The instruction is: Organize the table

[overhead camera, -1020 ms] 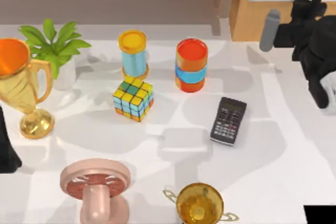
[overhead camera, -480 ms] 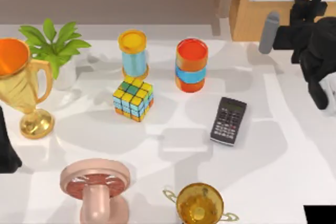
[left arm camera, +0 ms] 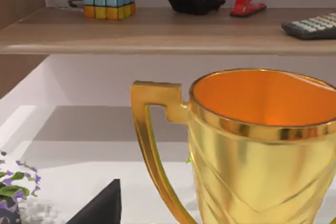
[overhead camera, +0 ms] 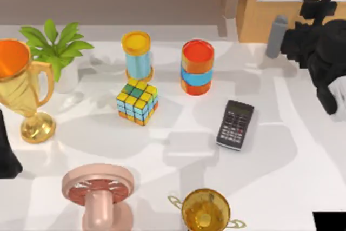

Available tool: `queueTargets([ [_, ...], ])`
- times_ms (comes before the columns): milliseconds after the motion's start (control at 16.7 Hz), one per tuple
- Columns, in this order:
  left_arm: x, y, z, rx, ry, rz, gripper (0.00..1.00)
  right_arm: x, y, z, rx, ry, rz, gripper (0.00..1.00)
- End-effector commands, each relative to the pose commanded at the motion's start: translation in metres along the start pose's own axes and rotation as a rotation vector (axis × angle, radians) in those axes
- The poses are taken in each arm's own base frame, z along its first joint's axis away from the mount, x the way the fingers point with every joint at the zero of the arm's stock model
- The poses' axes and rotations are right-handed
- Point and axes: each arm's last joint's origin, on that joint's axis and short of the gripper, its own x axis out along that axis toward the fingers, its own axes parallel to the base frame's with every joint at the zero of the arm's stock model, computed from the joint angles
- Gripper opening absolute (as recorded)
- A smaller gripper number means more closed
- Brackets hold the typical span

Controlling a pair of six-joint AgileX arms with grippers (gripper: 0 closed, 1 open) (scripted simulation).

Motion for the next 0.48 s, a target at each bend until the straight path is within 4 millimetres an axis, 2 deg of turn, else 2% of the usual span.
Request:
queueTargets([
  [180, 0.0, 0.0, 0.0, 0.0, 0.0, 0.0, 1.0, 0.0, 0.0, 0.0, 0.0, 0.0, 0.0, 1.0],
  [240, 0.0, 0.0, 0.0, 0.0, 0.0, 0.0, 1.0, -0.008, 0.013, 0.002, -0.002, -0.005, 0.054, 1.0],
  [480, 0.0, 0.0, 0.0, 0.0, 0.0, 0.0, 1.0, -0.012, 0.004, 0.0, 0.006, 0.004, 0.021, 1.0],
])
